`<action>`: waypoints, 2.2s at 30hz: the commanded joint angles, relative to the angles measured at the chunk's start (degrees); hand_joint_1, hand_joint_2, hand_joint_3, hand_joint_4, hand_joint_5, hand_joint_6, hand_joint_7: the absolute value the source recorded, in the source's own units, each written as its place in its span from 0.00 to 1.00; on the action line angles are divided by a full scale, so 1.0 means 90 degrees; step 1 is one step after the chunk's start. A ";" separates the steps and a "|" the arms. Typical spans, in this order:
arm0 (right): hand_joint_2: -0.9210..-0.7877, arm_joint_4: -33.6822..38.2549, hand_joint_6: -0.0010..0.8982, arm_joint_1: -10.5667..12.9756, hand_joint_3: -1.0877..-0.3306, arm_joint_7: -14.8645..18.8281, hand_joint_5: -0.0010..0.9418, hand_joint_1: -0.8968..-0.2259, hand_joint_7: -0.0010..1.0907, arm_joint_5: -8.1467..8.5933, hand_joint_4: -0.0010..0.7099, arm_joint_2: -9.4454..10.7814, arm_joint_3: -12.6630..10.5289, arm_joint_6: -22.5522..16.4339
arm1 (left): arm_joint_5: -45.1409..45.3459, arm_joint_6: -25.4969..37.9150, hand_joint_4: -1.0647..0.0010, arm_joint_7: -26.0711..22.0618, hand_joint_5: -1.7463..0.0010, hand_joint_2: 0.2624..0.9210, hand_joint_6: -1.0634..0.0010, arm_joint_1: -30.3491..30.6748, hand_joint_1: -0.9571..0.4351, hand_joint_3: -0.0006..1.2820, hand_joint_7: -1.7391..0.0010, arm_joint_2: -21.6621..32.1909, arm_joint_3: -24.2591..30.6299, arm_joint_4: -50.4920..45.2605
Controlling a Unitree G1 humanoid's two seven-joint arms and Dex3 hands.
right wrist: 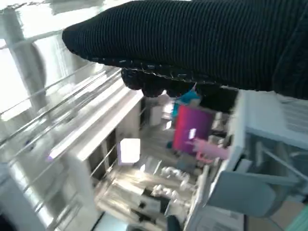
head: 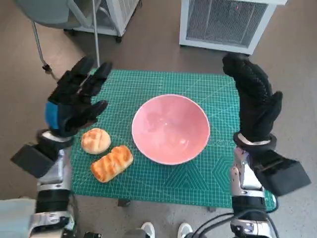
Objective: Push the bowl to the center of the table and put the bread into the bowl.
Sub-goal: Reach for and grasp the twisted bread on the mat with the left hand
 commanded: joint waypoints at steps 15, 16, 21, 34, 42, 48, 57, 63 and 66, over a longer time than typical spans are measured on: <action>0.00 -0.0656 0.00 0.0471 0.42 -0.0073 0.01 0.59 0.64 -0.0215 0.45 -0.0198 0.0169 0.0387 | 0.1417 0.2710 0.76 -0.0621 0.99 0.87 0.57 0.2580 0.42 0.00 1.00 0.1983 0.0461 -0.3378; 0.00 -0.0687 0.00 0.0483 0.42 -0.0092 0.01 0.59 0.64 -0.0222 0.45 -0.0190 0.0167 0.0423 | 0.1378 0.2770 0.75 -0.0678 0.99 0.86 0.57 0.2674 0.43 0.00 1.00 0.2007 0.0456 -0.3437; 0.00 -0.0835 0.00 0.0547 0.42 -0.0167 0.01 0.59 0.64 -0.0247 0.45 -0.0154 0.0178 0.0578 | 0.1467 0.3149 0.72 -0.0815 0.99 0.84 0.59 0.3064 0.46 0.00 1.00 0.2088 0.0381 -0.3753; 0.00 -0.0911 0.00 0.0585 0.42 -0.0163 0.01 0.57 0.64 -0.0139 0.44 -0.0065 0.0244 0.0753 | 0.2509 0.3701 0.71 -0.0426 0.99 0.83 0.60 0.3542 0.42 0.00 1.00 0.1805 -0.0278 -0.4015; 0.00 -0.0971 0.00 0.0598 0.41 -0.0107 0.01 0.59 0.63 -0.0033 0.44 -0.0042 0.0248 0.0832 | 0.2951 0.3852 0.69 -0.0115 0.99 0.83 0.61 0.3397 0.41 0.00 1.00 0.1563 -0.0777 -0.3792; 0.00 -0.1082 0.00 0.0637 0.41 -0.0095 0.00 0.59 0.63 0.0011 0.44 -0.0047 0.0253 0.0901 | 0.3176 0.3907 0.69 0.0021 0.99 0.84 0.62 0.3269 0.40 0.00 1.00 0.1448 -0.1068 -0.3567; 0.00 -0.1171 0.00 0.0698 0.41 -0.0108 0.01 0.59 0.63 0.0003 0.44 -0.0062 0.0251 0.0909 | 0.3498 0.3982 0.70 0.0244 1.00 0.85 0.64 0.2985 0.42 0.00 1.00 0.1301 -0.1516 -0.3037; 0.00 -0.1136 0.00 0.0715 0.41 -0.0144 0.01 0.59 0.64 -0.0043 0.44 -0.0061 0.0223 0.0845 | 0.3810 0.4125 0.70 0.0472 1.00 0.86 0.66 0.2760 0.43 0.01 1.00 0.1089 -0.1911 -0.2565; 0.00 -0.1117 0.00 0.0716 0.41 -0.0157 0.01 0.58 0.64 -0.0054 0.44 -0.0067 0.0202 0.0829 | 0.3933 0.4195 0.70 0.0590 1.00 0.87 0.66 0.2676 0.43 0.00 1.00 0.0996 -0.2067 -0.2368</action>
